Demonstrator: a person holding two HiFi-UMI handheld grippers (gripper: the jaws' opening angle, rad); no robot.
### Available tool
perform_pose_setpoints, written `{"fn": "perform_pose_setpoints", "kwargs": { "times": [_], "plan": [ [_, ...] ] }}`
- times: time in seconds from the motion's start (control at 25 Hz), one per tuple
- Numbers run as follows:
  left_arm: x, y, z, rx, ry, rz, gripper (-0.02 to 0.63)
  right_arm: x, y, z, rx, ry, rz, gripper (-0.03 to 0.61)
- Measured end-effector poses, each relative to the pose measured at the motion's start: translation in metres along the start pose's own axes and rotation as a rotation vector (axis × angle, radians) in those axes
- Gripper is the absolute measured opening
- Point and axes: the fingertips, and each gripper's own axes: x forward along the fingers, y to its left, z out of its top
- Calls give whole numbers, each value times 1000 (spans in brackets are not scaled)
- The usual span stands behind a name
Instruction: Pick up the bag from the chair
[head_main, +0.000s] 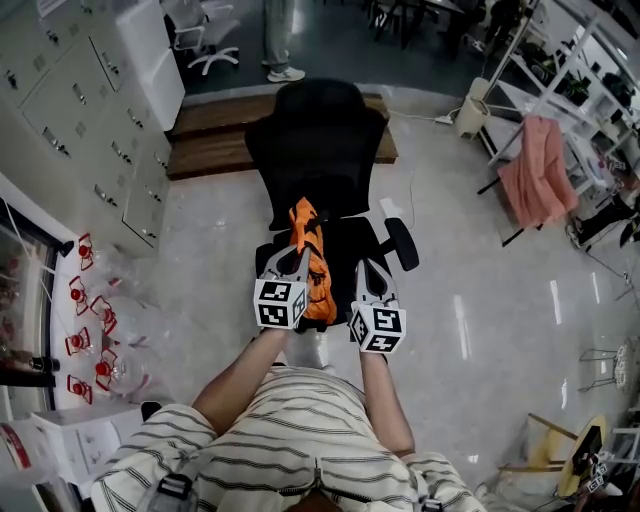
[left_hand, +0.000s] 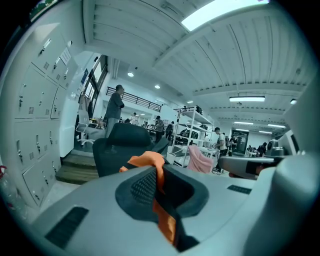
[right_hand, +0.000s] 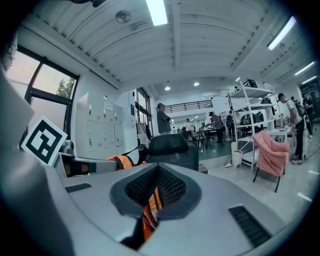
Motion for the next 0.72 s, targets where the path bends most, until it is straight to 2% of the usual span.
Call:
{"fn": "perform_pose_setpoints", "kwargs": {
  "times": [0.24,0.72],
  "plan": [
    [2,-8,5,48,-13,-21,34,5,1,5,-17,-20,12,9],
    [6,-14,21,71,-57,-37,34,16,-6,16,-22,-51,11,9]
  ]
}}
